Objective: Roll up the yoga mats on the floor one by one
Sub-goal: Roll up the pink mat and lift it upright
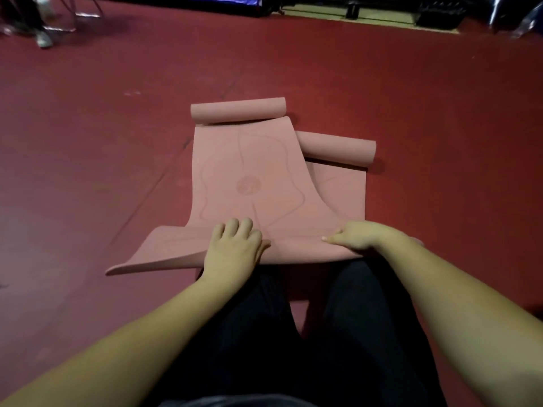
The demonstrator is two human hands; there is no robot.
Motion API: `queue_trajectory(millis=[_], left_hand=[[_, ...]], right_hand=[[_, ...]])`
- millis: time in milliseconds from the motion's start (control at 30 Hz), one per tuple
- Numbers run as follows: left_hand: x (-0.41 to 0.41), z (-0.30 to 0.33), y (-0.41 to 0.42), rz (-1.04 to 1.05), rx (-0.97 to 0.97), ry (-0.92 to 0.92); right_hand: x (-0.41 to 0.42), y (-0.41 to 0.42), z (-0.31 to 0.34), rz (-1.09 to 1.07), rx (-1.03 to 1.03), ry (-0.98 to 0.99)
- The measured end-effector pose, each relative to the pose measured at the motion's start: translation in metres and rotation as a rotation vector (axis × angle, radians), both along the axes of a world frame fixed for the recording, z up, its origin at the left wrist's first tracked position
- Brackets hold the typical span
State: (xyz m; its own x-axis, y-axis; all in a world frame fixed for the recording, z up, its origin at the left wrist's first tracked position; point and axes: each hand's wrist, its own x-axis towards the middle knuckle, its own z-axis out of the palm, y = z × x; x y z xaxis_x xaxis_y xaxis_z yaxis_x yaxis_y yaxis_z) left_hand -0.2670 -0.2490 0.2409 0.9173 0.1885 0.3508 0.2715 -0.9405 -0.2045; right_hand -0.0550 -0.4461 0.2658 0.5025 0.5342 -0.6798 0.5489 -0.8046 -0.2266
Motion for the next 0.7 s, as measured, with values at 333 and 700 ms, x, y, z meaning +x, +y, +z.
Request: queue_trajectory(millis=[333, 700], left_hand=[[-0.003, -0.027, 0.009, 0.043, -0.119, 0.142], [0.002, -0.029, 0.009, 0.129, -0.398, 0.248]], right_hand=[[0.005, 0.003, -0.014, -0.008, 0.044, -0.057], [-0.042, -0.027, -0.037, 0.303, 0.337, -0.945]])
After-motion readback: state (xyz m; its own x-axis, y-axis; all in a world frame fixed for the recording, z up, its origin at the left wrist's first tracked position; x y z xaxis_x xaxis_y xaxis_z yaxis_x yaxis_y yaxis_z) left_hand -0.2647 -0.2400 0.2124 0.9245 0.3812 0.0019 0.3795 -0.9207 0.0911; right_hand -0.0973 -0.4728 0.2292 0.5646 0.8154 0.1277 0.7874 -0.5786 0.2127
